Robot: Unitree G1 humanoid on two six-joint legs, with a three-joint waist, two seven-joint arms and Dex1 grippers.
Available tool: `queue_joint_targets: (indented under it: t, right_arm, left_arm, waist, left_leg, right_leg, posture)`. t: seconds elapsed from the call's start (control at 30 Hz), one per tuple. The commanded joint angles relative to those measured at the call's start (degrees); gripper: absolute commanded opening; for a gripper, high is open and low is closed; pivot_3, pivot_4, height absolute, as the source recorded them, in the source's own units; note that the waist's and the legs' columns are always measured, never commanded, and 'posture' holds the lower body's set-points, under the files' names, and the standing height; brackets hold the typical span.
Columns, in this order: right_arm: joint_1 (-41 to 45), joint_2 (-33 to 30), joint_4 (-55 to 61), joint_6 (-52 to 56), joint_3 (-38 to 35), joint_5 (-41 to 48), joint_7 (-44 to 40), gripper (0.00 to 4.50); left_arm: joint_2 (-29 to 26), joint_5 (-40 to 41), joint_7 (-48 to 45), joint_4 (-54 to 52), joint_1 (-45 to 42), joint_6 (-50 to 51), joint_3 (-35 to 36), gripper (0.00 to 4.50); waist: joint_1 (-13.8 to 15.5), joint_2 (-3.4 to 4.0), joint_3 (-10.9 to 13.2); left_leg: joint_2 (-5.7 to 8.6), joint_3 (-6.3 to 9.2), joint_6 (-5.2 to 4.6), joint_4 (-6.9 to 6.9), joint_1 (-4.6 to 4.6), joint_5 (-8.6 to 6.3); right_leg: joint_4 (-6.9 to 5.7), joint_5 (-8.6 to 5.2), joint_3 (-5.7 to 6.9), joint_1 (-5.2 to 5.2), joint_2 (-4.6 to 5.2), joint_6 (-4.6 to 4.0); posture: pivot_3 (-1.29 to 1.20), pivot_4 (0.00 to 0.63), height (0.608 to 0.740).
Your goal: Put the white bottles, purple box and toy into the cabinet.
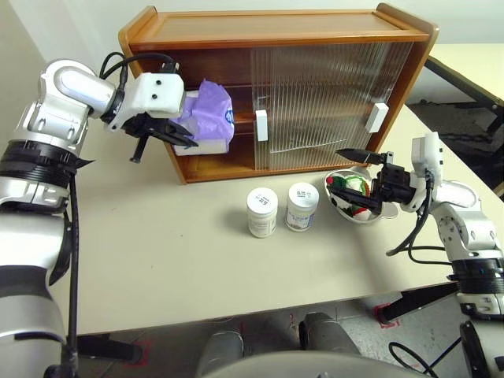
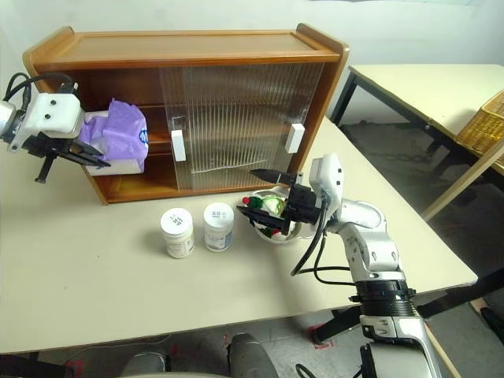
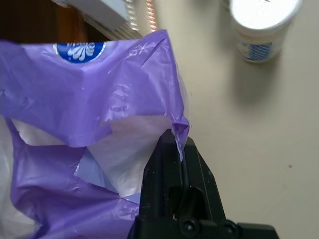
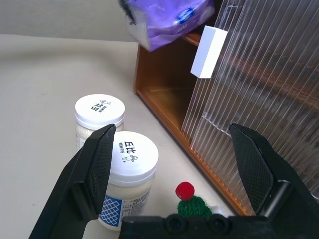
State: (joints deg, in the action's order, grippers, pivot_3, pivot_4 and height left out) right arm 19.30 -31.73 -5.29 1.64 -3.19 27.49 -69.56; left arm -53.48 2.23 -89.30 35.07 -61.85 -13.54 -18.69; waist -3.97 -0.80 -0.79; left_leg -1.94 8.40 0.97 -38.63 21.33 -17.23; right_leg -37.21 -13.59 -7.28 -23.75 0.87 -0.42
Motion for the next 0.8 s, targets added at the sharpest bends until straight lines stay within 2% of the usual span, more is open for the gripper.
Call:
queue_joint_targets:
  t: [0.03, 0.3, 0.67, 0.8]
  right_arm:
    - [-0.5, 0.0, 1.1, 0.3, 0.2, -0.1, 0.3, 4.50]
    - [-1.2, 0.2, 1.6, 0.3, 0.4, -0.1, 0.6, 4.50]
    - [-2.0, 0.5, 2.6, 0.6, 0.5, 0.2, 1.1, 4.50]
    - [-1.9, 0.4, 2.5, 0.7, 0.4, 0.2, 1.1, 4.50]
  left_arm:
    - [1.4, -2.8, 2.8, 3.7, -2.2, -2.4, 1.5, 0.02]
    - [3.7, -4.8, 5.9, 6.7, -3.9, -4.7, 3.4, 0.02]
    - [5.3, -12.3, 17.0, 13.5, -6.7, -15.1, 2.4, 0.02]
    - [5.5, -13.5, 17.7, 14.2, -6.4, -16.8, 2.3, 0.96]
  waist:
    - [0.0, 0.00, 0.0]
    - [-0.1, 0.00, 0.0]
    - [-0.2, -0.01, 0.0]
    - [-0.3, -0.01, 0.0]
  left_leg:
    - [0.00, 0.00, 0.00, -0.05, 0.01, 0.00]
    - [0.00, 0.00, -0.05, -0.09, 0.03, 0.03]
    - [0.00, -0.01, -0.06, -0.11, 0.05, 0.03]
    - [0.00, -0.01, -0.13, -0.11, 0.04, 0.07]
  right_leg:
    - [0.00, 0.00, 0.00, 0.00, 0.00, 0.01]
    - [0.00, 0.08, 0.01, 0.00, 0.00, 0.14]
    - [0.02, 0.08, 0.01, 0.00, 0.00, 0.21]
    - [0.02, 0.13, 0.02, 0.00, -0.01, 0.32]
  posture:
    - [-0.14, 0.000, 0.740]
    - [-0.14, 0.000, 0.740]
    - [-0.14, 0.000, 0.740]
    - [-0.14, 0.000, 0.740]
